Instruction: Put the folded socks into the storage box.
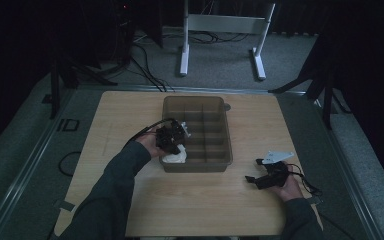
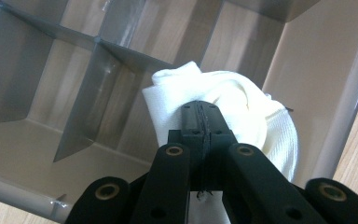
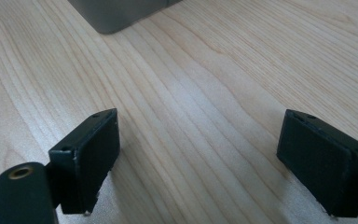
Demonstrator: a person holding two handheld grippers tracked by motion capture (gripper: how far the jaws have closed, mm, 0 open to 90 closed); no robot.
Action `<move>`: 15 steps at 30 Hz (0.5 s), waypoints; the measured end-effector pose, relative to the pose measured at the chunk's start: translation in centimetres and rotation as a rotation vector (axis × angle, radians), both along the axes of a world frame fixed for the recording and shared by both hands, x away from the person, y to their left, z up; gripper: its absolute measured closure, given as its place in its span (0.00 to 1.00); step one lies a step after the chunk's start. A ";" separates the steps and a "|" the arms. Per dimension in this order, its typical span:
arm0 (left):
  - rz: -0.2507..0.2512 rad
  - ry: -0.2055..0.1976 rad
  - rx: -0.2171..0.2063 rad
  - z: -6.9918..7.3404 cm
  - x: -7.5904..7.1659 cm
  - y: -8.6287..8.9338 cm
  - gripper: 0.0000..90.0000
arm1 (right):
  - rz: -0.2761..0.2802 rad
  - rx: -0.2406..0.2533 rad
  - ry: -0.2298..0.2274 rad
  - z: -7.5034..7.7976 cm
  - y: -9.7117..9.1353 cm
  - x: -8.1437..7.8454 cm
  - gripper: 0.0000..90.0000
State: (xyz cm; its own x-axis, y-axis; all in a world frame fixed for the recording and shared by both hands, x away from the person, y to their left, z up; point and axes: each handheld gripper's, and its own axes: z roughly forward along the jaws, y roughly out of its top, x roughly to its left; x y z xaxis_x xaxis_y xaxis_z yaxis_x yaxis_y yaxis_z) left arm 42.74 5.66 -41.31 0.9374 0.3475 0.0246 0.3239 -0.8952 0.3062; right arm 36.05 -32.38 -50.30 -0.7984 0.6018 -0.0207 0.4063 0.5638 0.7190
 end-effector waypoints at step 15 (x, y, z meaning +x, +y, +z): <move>-0.010 0.005 0.025 -0.5 -0.4 -0.4 1.00 | 0.000 0.000 0.000 0.0 0.0 0.0 0.14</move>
State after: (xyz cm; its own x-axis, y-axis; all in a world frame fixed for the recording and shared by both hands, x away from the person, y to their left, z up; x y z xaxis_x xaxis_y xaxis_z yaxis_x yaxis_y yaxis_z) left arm 42.38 5.27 -41.76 0.9409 0.3376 0.0283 0.3165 -0.9056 0.2824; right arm 36.05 -32.39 -50.31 -0.7987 0.6014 -0.0212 0.4058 0.5642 0.7191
